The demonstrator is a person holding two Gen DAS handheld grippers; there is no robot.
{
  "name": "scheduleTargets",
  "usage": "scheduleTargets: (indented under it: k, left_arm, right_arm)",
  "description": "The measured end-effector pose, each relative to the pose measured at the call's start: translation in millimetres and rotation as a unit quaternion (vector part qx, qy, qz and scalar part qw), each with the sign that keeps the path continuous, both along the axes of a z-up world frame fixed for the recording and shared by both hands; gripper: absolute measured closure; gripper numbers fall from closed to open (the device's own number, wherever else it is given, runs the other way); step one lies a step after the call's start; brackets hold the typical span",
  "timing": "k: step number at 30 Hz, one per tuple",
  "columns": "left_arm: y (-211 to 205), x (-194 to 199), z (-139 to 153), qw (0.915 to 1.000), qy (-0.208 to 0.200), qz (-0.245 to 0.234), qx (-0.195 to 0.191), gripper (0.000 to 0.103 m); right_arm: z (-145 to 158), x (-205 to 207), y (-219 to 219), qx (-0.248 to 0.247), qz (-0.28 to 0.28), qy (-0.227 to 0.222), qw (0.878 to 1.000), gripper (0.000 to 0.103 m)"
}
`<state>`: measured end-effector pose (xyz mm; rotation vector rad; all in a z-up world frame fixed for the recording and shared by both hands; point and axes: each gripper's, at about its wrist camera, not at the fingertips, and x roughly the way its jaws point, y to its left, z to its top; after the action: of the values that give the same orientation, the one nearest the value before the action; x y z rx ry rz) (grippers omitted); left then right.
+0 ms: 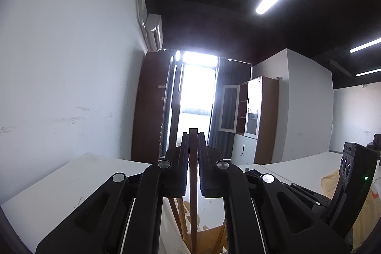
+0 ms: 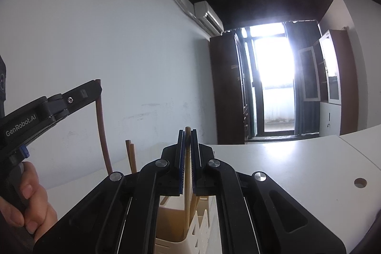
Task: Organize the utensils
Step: 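Open both tools and withdraw them from the holder, then move both open tools down to the chopsticks beside the holder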
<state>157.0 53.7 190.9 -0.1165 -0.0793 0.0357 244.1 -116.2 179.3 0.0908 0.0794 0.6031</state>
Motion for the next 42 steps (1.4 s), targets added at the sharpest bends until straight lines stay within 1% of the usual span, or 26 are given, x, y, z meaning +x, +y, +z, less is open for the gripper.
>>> scheduleTargets:
  k: [8,12,14,18,22,23,25,29,30,31,32,33,37,39,42]
  left_arm:
    - [6,2,-12,0.9998,0.021,-0.005,0.002,0.096]
    - [5,5,-17,0.9988,0.047,-0.014,0.007,0.096]
    - [7,3,-16,0.9987,0.047,-0.019,-0.001,0.096]
    - [11,-2,-14,0.9987,0.047,-0.019,-0.009,0.094]
    - [13,-5,-13,0.9983,0.053,-0.020,-0.017,0.094]
    - [13,-6,-13,0.9982,0.053,-0.019,-0.017,0.094]
    - [11,-9,-13,0.9982,0.056,-0.017,-0.015,0.092]
    - [7,-15,-14,0.9978,0.066,-0.007,-0.009,0.084]
    - [6,-15,-15,0.9971,0.075,-0.001,-0.005,0.082]
    - [4,-14,-17,0.9958,0.092,0.004,0.002,0.078]
    - [1,-13,-20,0.9935,0.112,0.010,0.013,0.074]
    - [1,-13,-23,0.9915,0.127,0.017,0.021,0.074]
    - [6,-18,-35,0.9857,0.167,0.015,0.018,0.072]
    - [7,-21,-42,0.9830,0.182,0.017,0.017,0.070]
    - [6,-24,-51,0.9790,0.202,0.019,0.025,0.069]
  right_arm:
    - [-7,-5,2,-0.026,0.000,0.024,0.999,0.098]
    - [-9,-6,3,-0.038,0.007,0.030,0.999,0.098]
    - [-8,-8,1,-0.041,0.001,0.028,0.999,0.097]
    - [-7,-5,-5,-0.033,-0.002,0.047,0.998,0.097]
    - [-11,-4,-7,-0.038,-0.010,0.054,0.998,0.096]
    - [-11,-4,-8,-0.039,-0.010,0.056,0.998,0.095]
    - [-12,-4,-8,-0.040,-0.011,0.058,0.997,0.084]
    - [-14,-9,-8,-0.044,-0.014,0.061,0.997,0.084]
    - [-15,-10,-8,-0.045,-0.016,0.063,0.997,0.081]
    - [-15,-11,-7,-0.050,-0.022,0.063,0.997,0.075]
    - [-17,-14,-5,-0.057,-0.031,0.060,0.996,0.072]
    - [-19,-17,-4,-0.065,-0.034,0.058,0.996,0.070]
    - [-29,-26,1,-0.087,-0.029,0.076,0.993,0.064]
    - [-35,-32,3,-0.099,-0.027,0.081,0.991,0.057]
    - [-40,-40,5,-0.115,-0.026,0.088,0.989,0.056]
